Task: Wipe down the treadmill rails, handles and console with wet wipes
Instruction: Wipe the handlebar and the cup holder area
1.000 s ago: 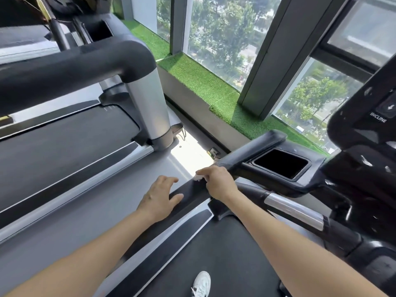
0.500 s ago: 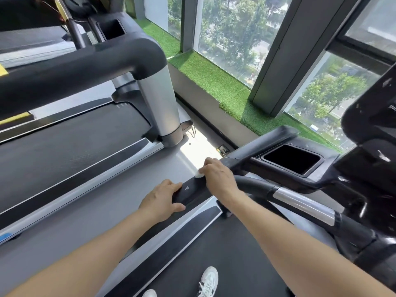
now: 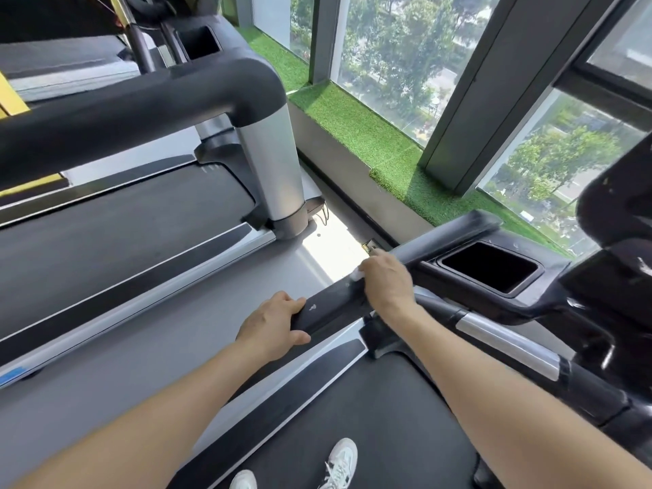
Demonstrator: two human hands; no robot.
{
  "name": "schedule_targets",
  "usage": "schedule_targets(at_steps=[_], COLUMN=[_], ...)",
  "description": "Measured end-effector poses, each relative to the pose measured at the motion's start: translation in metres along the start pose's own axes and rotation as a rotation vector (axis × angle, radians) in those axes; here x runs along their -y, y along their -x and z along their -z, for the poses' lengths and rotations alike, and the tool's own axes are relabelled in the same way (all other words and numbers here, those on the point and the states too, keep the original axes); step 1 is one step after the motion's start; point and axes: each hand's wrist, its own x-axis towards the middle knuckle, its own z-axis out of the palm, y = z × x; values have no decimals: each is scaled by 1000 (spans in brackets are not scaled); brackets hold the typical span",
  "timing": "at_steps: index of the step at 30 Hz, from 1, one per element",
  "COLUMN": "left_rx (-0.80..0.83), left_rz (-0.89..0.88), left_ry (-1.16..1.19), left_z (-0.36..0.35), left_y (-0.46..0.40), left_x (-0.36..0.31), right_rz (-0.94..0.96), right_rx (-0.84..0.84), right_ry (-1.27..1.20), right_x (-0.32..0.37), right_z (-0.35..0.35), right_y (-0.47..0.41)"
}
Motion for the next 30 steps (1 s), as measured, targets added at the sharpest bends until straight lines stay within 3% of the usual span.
schedule_targets(at_steps=[3, 9, 15, 20, 25, 30], left_rx=[2, -4, 3, 7, 15, 17], left_rz=[5, 9, 8, 22, 21, 23], left_ry=[11, -5, 15, 22, 9, 0], left_z=[-1, -1, -2, -2, 1, 3], left_y=[-1, 0, -2, -1, 1, 4], left_x=[-1, -2, -1, -2, -6, -10], right_rz=[-126, 186, -126, -52, -130, -79], right_rx=[-100, 29, -95, -59, -99, -56], right_ry=[-21, -53, -19, -37, -65, -33], right_x=[-7, 40, -20, -9, -19, -31], right_z=[0, -16, 4, -4, 1, 1], right_y=[-2, 24, -3, 10, -7, 9])
